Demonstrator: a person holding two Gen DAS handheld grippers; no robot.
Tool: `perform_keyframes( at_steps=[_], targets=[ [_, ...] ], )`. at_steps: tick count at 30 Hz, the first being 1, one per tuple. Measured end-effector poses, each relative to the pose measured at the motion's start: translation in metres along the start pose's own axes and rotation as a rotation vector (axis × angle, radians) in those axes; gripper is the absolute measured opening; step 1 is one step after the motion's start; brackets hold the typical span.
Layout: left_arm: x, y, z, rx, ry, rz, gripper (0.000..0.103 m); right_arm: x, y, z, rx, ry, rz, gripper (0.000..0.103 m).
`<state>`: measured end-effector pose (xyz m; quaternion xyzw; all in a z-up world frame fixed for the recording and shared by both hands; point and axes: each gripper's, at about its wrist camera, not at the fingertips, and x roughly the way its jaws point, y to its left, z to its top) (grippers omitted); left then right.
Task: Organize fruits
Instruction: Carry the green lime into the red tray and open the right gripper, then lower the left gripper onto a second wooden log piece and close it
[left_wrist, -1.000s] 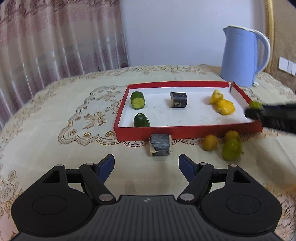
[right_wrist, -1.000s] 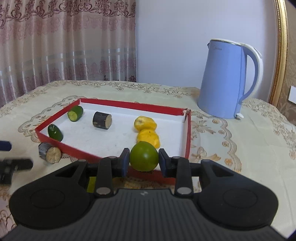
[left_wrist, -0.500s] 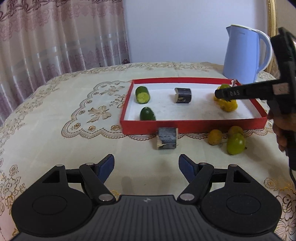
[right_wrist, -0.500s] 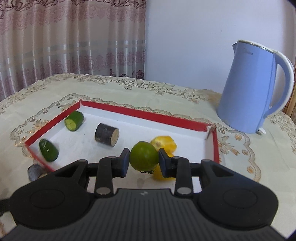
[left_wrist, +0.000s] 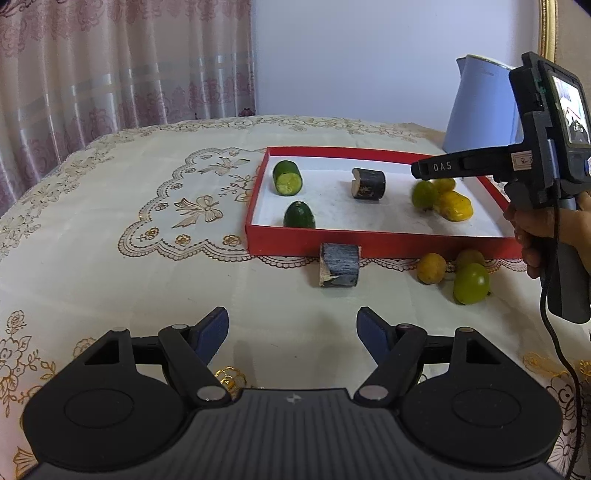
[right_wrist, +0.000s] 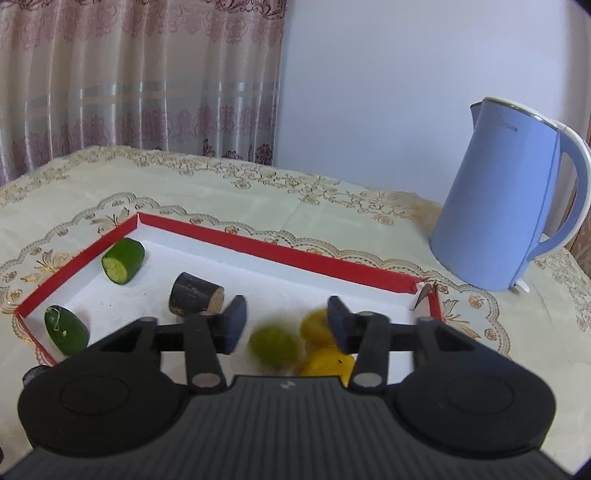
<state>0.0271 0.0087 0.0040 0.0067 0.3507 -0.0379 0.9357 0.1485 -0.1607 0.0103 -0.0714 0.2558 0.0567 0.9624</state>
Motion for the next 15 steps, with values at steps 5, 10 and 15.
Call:
perform_keyframes(
  at_steps=[5,10,15],
  targets=[
    [0.000,-0.003,-0.001,0.015,-0.007,-0.008,0.076,-0.021,-0.010,-0.009,0.069,-0.023,0.014,0.082],
    [0.000,-0.004,-0.001,0.025,-0.024,-0.027,0.076,-0.051,-0.024,-0.026,0.192,-0.006,0.007,0.103],
    [-0.001,-0.005,0.001,0.027,-0.063,-0.075,0.076,-0.085,-0.036,-0.041,0.324,-0.003,-0.048,0.103]
  ],
)
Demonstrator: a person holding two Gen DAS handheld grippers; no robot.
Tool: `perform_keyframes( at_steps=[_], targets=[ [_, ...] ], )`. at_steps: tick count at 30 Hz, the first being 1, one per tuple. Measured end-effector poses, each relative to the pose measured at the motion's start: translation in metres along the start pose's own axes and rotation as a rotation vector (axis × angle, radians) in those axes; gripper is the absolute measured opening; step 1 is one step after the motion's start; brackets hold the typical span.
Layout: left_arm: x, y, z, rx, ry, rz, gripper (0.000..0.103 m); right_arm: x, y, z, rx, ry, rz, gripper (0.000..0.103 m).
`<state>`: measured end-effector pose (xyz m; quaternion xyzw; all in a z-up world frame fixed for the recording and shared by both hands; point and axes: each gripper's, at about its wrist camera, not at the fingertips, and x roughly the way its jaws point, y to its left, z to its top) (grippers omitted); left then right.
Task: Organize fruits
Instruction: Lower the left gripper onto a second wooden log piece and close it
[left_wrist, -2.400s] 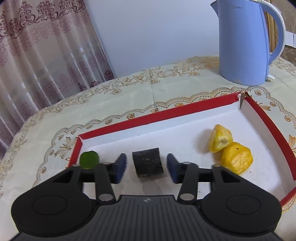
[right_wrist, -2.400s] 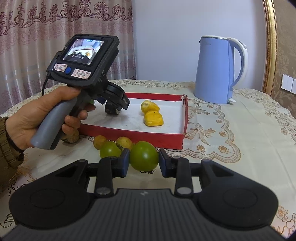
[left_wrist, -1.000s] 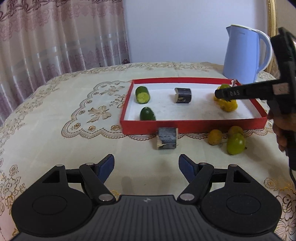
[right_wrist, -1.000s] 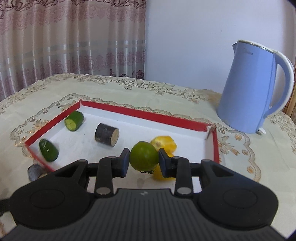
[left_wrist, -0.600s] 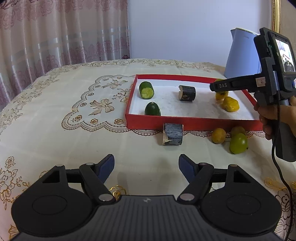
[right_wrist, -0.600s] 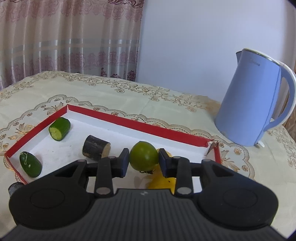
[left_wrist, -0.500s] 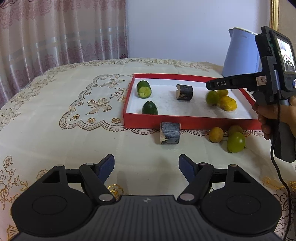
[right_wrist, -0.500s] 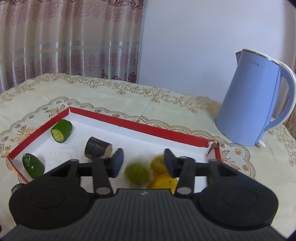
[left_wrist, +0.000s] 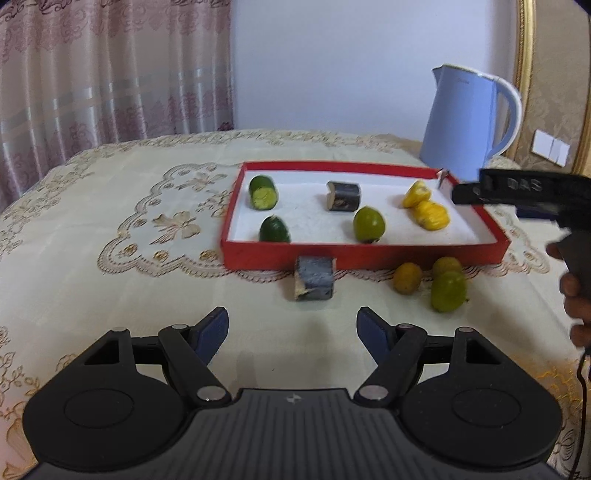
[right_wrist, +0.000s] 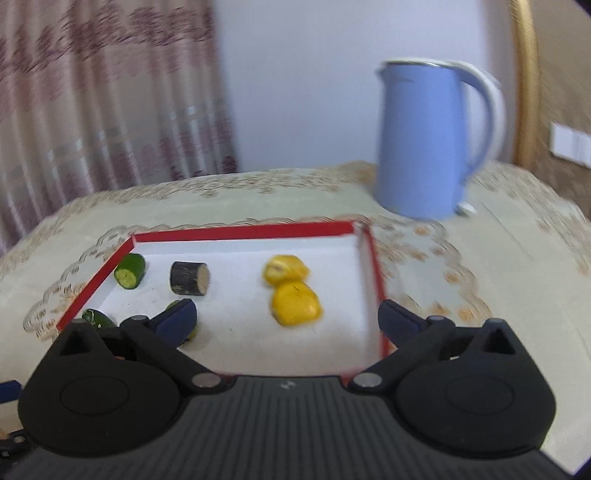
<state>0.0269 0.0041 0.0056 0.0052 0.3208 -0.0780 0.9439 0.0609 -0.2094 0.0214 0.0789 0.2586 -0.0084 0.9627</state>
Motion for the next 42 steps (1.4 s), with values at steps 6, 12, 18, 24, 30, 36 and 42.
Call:
perform_keyframes(
  at_steps=[6,12,18,24,30,36,42],
  targets=[
    [0.012,-0.013,0.009,0.075,-0.022,0.036,0.076,-0.021,0.001,-0.032,-0.050,-0.056,-0.061,0.103],
    [0.036,-0.016,0.019,0.092,0.023,0.043,0.076,-0.025,0.031,-0.049,-0.328,-0.113,-0.236,0.103],
    [0.050,-0.022,0.023,0.107,0.031,0.078,0.076,-0.041,0.029,-0.046,-0.294,-0.137,-0.113,0.103],
    [0.057,-0.019,0.024,0.078,0.045,0.084,0.076,-0.056,0.024,-0.048,-0.210,-0.172,-0.053,0.103],
    [0.059,-0.017,0.024,0.068,0.032,0.093,0.076,-0.062,0.025,-0.057,-0.173,-0.152,0.026,0.103],
    [0.064,-0.014,0.024,0.053,0.049,0.079,0.076,-0.065,0.034,-0.066,-0.253,-0.149,0.008,0.103],
    [0.069,-0.008,0.024,0.022,0.050,0.061,0.076,-0.058,0.031,-0.070,-0.250,-0.138,0.028,0.103]
  ],
)
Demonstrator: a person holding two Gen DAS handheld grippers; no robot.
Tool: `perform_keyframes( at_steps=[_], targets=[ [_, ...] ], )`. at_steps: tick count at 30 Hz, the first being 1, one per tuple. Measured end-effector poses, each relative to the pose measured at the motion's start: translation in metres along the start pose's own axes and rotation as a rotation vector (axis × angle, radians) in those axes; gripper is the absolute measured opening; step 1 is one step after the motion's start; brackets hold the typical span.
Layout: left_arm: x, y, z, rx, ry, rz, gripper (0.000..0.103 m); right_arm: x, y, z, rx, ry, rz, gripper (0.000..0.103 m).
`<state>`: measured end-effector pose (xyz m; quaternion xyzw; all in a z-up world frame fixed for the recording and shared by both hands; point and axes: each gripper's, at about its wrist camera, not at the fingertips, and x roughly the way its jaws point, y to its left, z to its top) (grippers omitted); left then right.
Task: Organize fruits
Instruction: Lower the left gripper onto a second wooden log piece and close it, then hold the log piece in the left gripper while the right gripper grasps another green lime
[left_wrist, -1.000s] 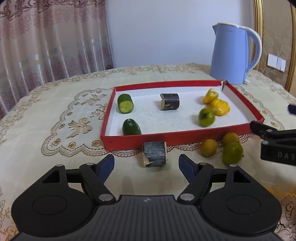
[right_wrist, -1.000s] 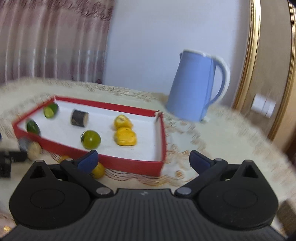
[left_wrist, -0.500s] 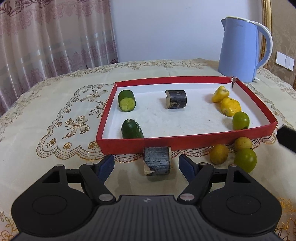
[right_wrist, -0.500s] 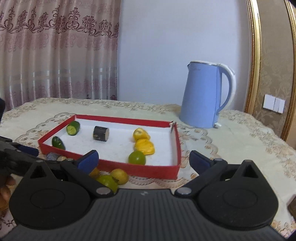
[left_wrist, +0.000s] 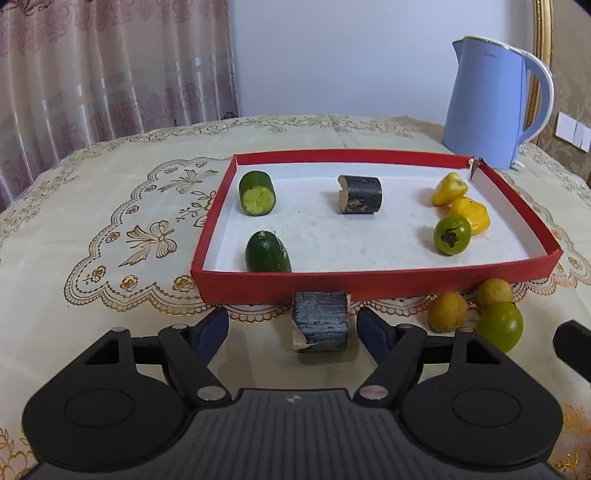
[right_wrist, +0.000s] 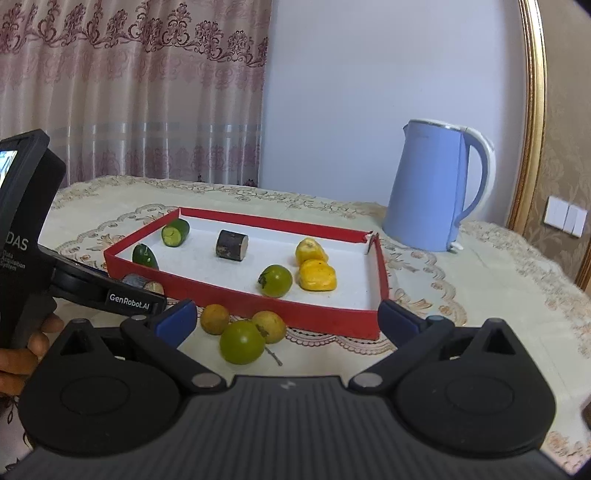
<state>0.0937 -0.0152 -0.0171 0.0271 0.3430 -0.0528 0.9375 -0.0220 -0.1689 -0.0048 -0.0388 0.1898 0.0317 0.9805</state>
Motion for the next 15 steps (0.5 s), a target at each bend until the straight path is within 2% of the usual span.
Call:
perform_keyframes(
  at_steps=[3,9,10,11,15],
  targets=[
    [-0.0008,0.0012,-0.0007,-0.005,-0.011,-0.011,0.074,0.0056,-0.0033,-0.0043,0.028,0.016,-0.012,0.103],
    [0.0025,-0.0035,-0.0028,0.016,0.001,-0.039,0.051,0.0097,0.0004,-0.0094,0.012,0.020,-0.028,0.103],
    [0.0025,-0.0041,-0.0031,0.017,-0.001,-0.050,0.044,0.0099,0.0006,-0.0092,0.008,0.021,-0.027,0.103],
    [0.0020,-0.0043,-0.0031,0.018,-0.004,-0.053,0.033,0.0101,0.0007,-0.0093,0.006,0.021,-0.026,0.103],
    [0.0016,-0.0060,-0.0048,0.027,-0.022,-0.054,0.032,0.0119,0.0028,-0.0108,-0.007,0.023,-0.023,0.103]
  ],
)
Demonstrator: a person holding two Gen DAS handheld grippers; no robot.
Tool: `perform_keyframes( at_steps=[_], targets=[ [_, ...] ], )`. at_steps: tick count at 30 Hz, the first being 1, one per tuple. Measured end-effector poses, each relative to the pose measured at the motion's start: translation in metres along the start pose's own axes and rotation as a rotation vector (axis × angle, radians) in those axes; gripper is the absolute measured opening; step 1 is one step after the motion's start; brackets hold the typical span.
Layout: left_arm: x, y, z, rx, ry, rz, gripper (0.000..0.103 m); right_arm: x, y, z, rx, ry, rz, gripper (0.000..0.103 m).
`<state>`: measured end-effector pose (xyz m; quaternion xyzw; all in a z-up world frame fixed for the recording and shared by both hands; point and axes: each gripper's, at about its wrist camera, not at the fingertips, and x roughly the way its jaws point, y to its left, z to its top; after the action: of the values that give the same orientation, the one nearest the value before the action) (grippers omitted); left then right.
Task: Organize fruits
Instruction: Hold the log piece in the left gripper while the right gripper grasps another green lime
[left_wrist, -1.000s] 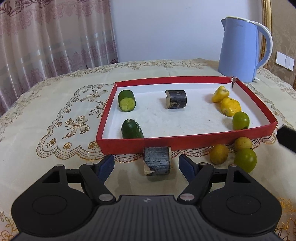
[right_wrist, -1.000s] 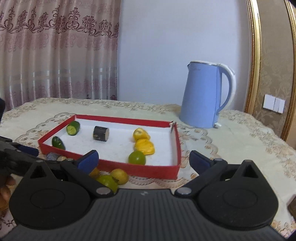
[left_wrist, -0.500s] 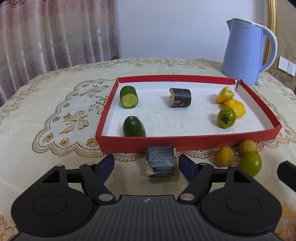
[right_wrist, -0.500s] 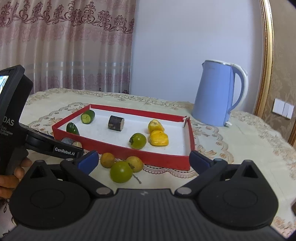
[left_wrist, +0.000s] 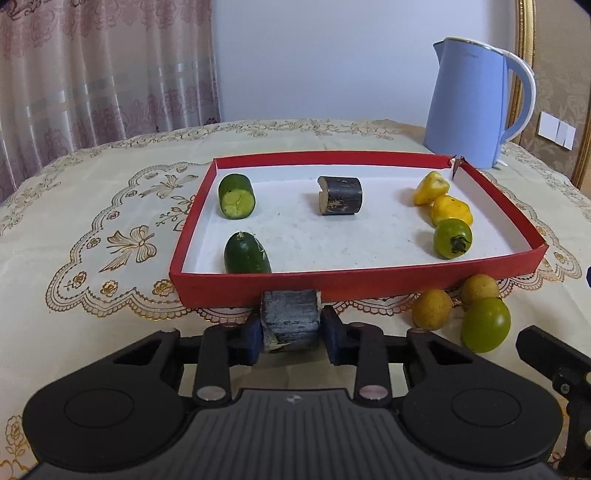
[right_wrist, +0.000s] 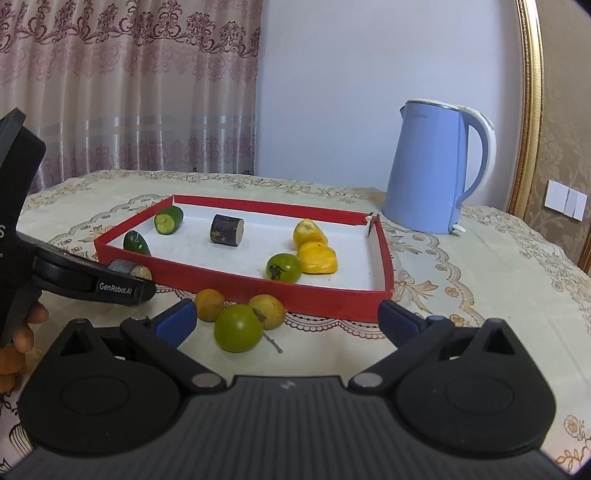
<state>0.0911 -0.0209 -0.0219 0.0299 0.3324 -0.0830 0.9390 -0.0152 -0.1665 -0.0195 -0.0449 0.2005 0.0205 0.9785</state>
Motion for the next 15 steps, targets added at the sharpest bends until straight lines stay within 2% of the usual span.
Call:
perform_keyframes(
  at_steps=[6,12,13,15],
  targets=[
    [-0.0008,0.0059,-0.0004,-0.023,-0.011,-0.003,0.032,0.0024,0.0025,-0.0050,-0.001,0.004,-0.011,0.103],
    [-0.0078,0.0032,-0.0014,0.007,-0.066,0.095,0.032,0.0037,0.0052,-0.0061,-0.019,0.007,-0.036,0.103],
    [-0.0084,0.0025,-0.0015,0.013,-0.071,0.105,0.032,0.0029,0.0063,-0.0063,-0.025,0.003,-0.033,0.102],
    [-0.0089,0.0032,-0.0013,0.012,-0.073,0.110,0.032,0.0037,0.0081,-0.0059,-0.031,0.015,-0.015,0.090]
  ],
)
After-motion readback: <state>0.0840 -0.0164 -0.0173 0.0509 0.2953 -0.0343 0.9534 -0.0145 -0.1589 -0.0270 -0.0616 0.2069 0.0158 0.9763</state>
